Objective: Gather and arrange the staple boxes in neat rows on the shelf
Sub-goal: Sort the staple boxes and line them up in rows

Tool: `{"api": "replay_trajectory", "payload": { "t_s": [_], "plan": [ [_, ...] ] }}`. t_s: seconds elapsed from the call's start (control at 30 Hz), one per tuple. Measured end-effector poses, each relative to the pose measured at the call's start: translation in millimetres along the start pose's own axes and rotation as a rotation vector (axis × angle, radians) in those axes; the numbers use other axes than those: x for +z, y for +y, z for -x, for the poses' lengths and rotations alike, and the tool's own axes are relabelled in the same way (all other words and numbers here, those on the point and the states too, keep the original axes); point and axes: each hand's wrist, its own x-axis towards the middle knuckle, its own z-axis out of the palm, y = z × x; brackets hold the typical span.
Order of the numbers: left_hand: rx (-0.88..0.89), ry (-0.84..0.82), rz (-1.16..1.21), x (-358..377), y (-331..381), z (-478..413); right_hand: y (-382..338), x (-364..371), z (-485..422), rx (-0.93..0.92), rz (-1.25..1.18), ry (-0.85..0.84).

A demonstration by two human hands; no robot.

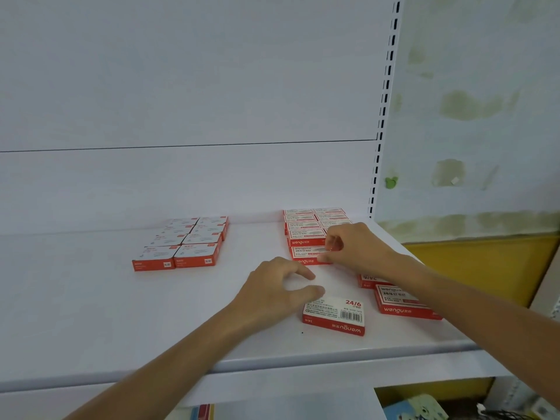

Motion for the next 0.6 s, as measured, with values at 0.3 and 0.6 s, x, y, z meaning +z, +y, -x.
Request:
{"api": "replay_trajectory", "payload": {
  "t_s": [0.3, 0.6],
  "plan": [
    [0.104, -0.206, -0.071, -3.7, 6.8, 4.7, 1.5, 3.5, 1.5, 0.107, 0.014, -0.022],
    [0.102, 0.11, 0.135, -3.0, -2.5, 1.6, -1.0, -8.9, 16.0, -0.115, -0.108, 0.066]
  ]
}}
